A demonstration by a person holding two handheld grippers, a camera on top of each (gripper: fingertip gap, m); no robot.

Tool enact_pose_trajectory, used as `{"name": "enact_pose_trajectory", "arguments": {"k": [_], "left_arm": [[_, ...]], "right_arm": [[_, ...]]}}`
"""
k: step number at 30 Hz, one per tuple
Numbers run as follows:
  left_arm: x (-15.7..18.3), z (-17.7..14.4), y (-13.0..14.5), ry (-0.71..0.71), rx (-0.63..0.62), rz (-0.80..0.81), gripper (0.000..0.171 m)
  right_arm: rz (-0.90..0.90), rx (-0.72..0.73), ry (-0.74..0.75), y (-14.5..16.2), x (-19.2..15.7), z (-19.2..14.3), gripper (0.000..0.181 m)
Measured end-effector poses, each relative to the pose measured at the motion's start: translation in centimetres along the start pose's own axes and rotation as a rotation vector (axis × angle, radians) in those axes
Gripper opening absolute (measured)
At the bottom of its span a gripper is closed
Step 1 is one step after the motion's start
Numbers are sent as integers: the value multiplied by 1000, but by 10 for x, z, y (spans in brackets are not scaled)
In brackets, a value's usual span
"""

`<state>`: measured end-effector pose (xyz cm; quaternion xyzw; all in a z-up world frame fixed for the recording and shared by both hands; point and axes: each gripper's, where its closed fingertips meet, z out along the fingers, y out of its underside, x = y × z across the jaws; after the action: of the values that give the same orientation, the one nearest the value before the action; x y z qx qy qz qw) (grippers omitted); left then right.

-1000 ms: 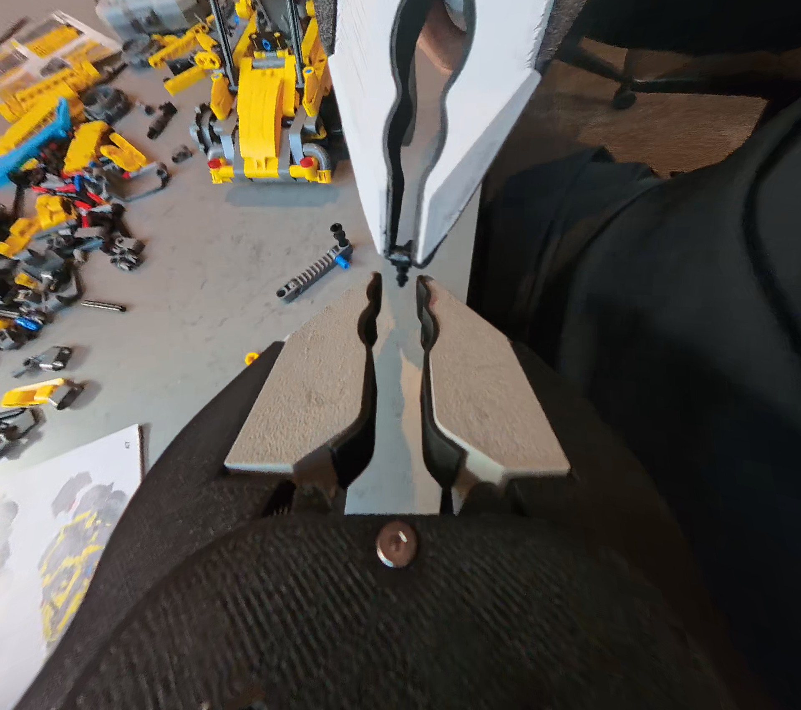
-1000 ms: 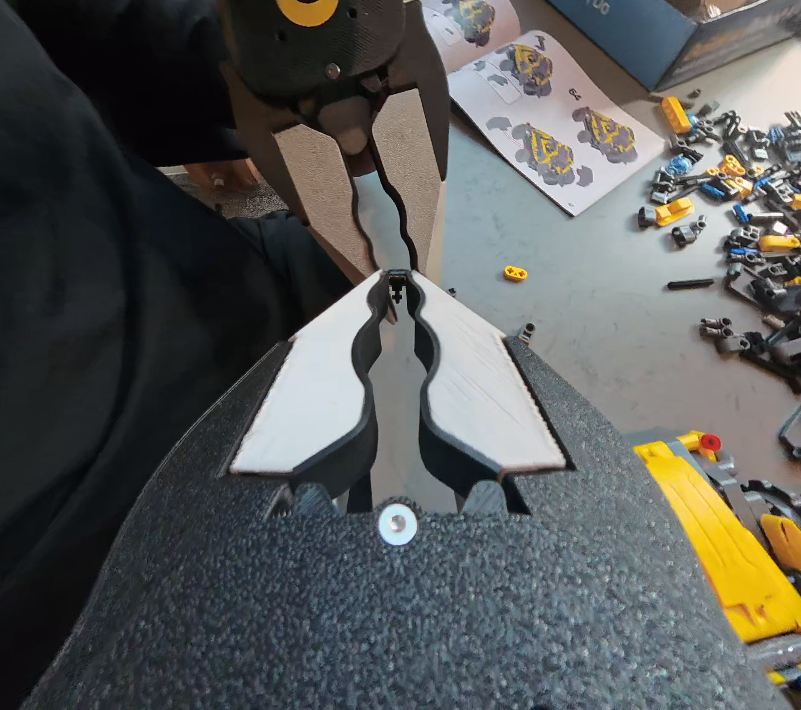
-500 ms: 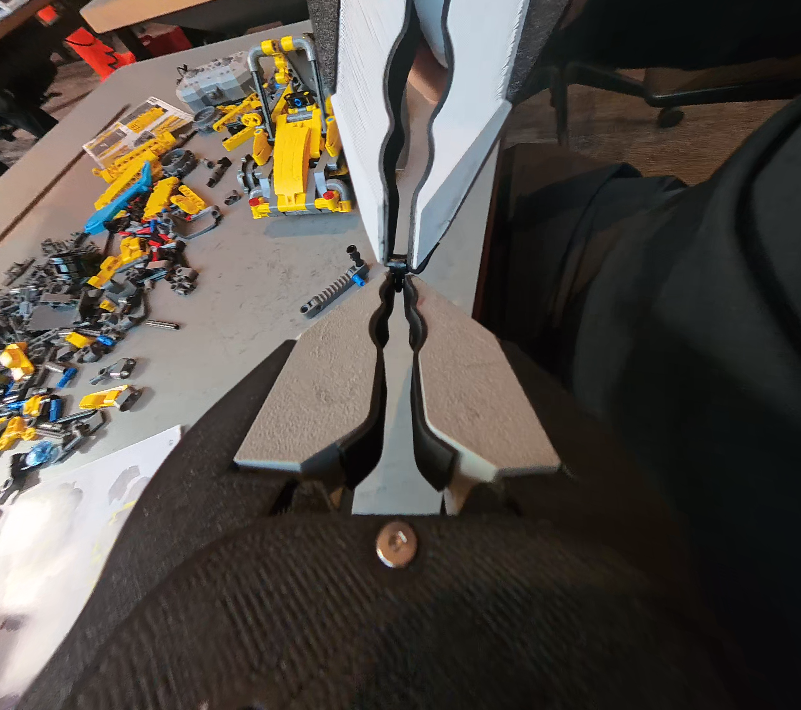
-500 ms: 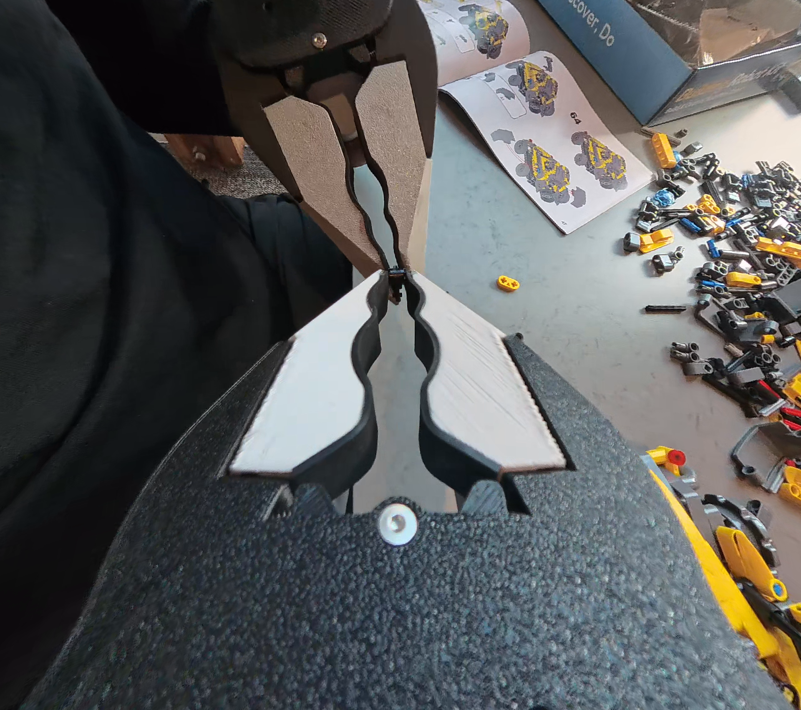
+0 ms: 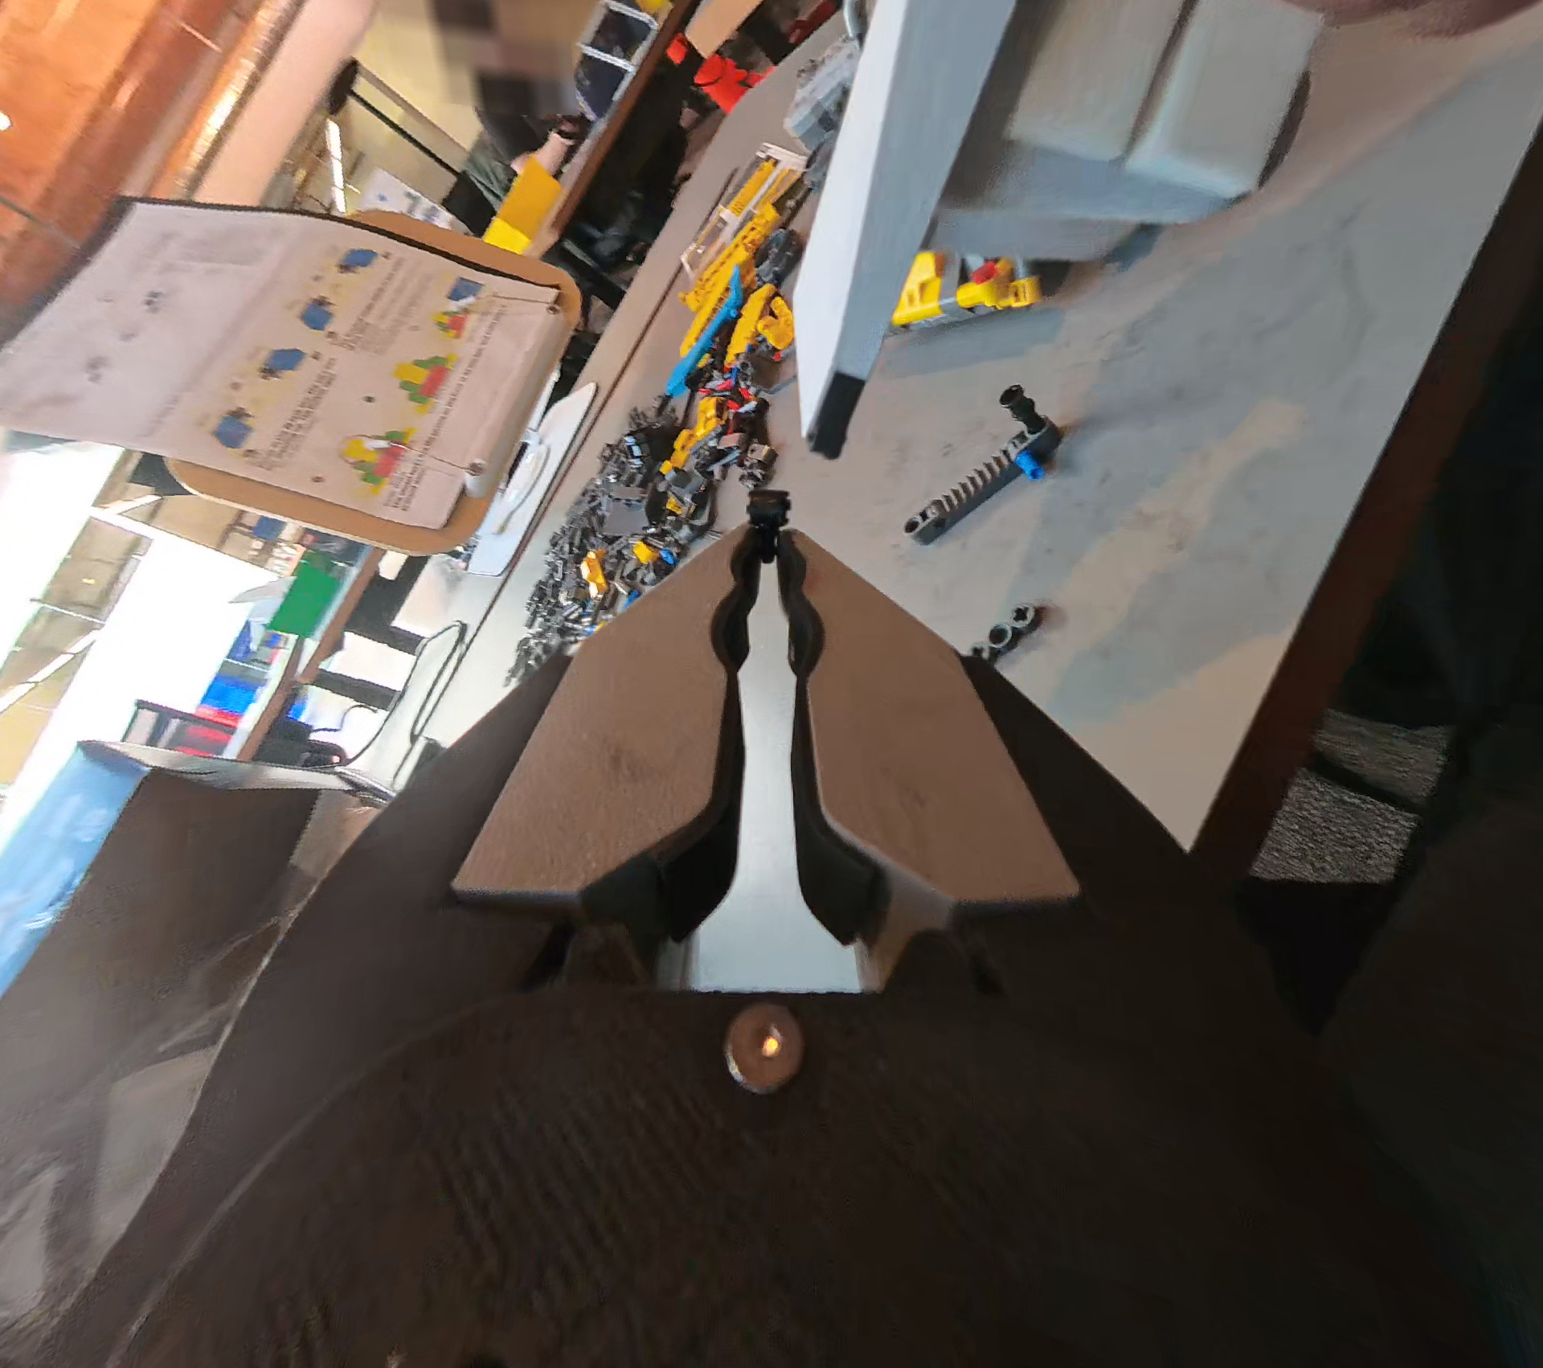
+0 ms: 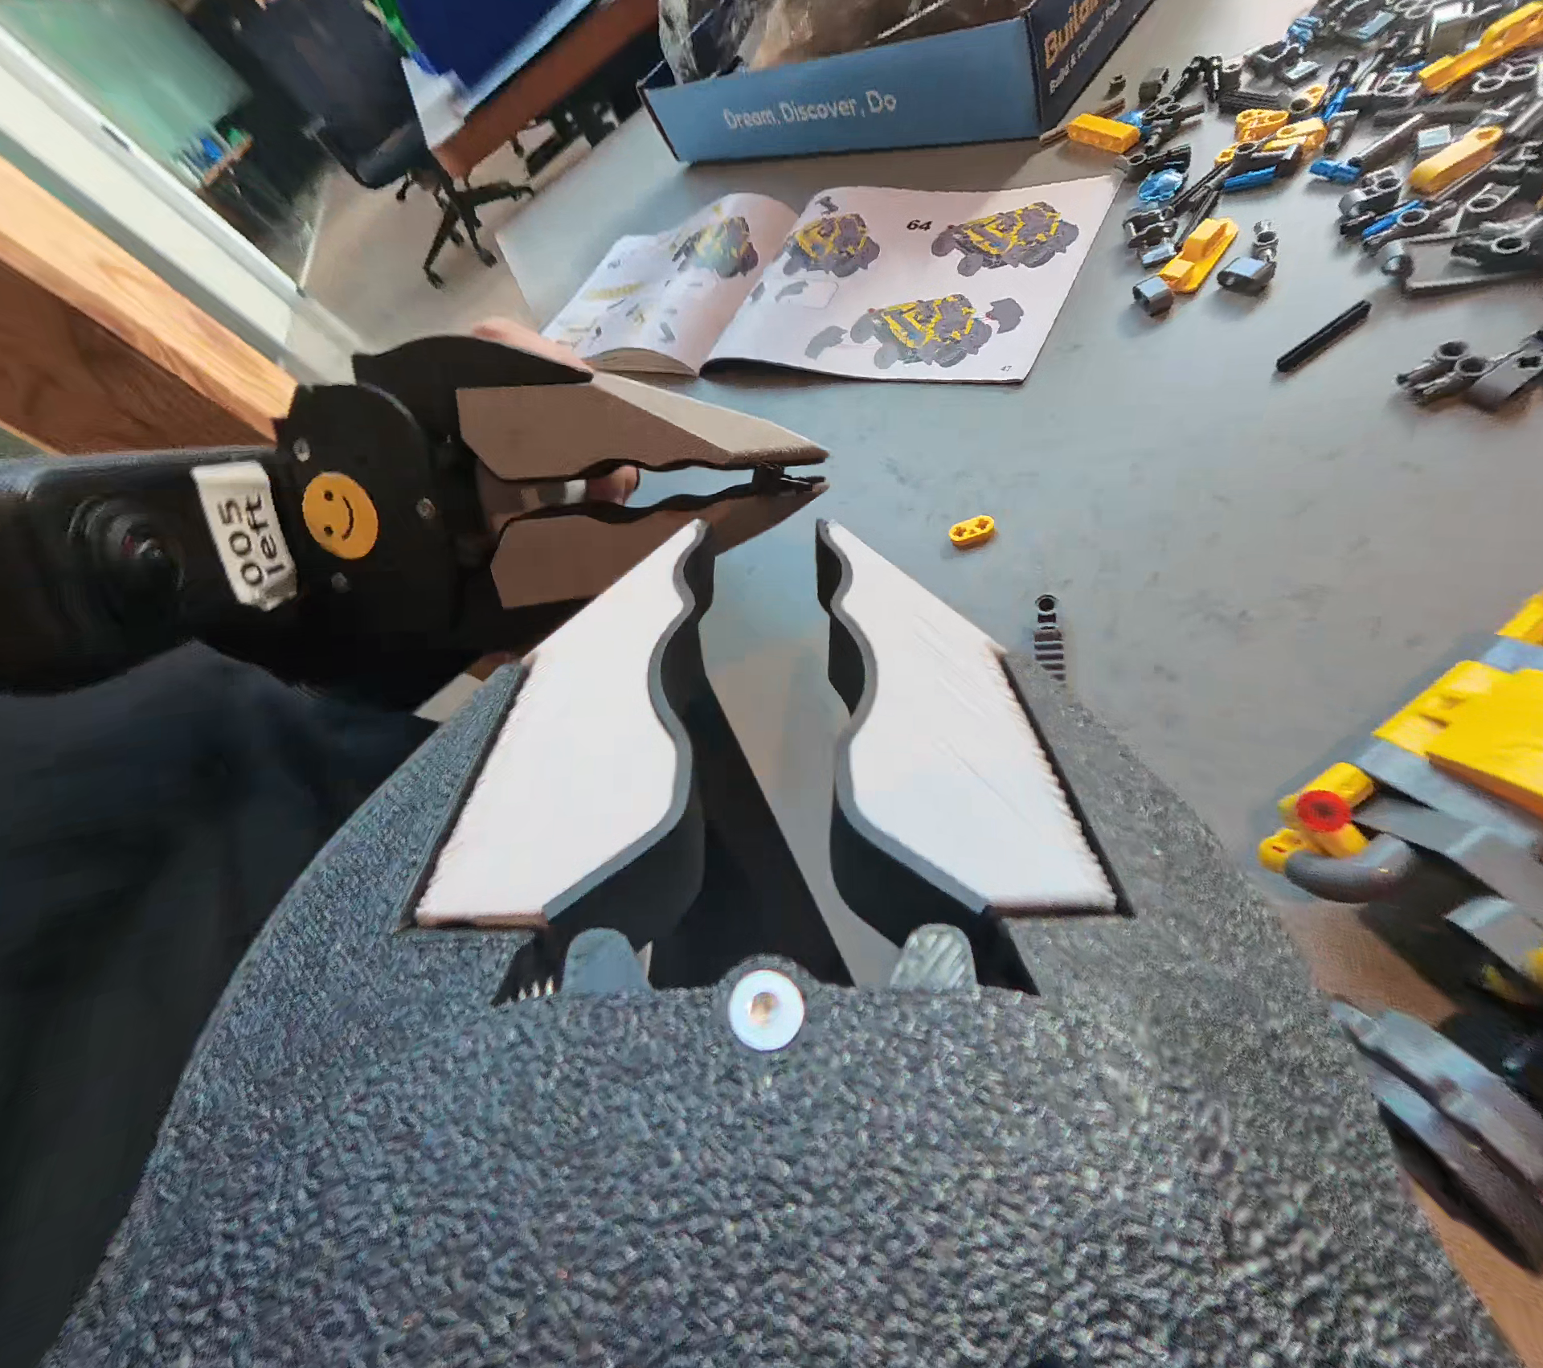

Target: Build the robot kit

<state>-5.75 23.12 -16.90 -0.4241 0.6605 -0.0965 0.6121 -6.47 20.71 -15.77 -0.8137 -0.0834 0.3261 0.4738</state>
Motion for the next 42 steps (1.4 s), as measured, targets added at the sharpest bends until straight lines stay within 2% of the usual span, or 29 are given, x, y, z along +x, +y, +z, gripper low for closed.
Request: {"name": "enact_pose_trajectory", "arguments": {"k": [4, 7, 14, 31, 34, 37, 42], "left_arm": [[-4, -3, -6, -71, 18, 83, 1], [-4, -5, -10, -89, 40, 94, 0], [-6, -9, -17, -108, 80, 84, 0], [-1, -7, -13, -69, 79, 4, 1], [6, -5, -10, 1, 73, -57, 3], [16, -3, 3, 136, 24, -141, 10], [51, -6, 43, 509, -181, -350, 26]], "right_arm": [[69, 78, 20, -6, 3, 4, 26], [61, 115, -20, -10, -4, 5, 28], [13, 99, -28, -12, -10, 6, 16], [-55, 42, 4, -9, -7, 10, 16], [-64, 22, 15, -6, -4, 9, 16], [-78, 14, 46, -7, 4, 2, 15], [-118, -49, 137, -1, 27, -18, 15]]}}
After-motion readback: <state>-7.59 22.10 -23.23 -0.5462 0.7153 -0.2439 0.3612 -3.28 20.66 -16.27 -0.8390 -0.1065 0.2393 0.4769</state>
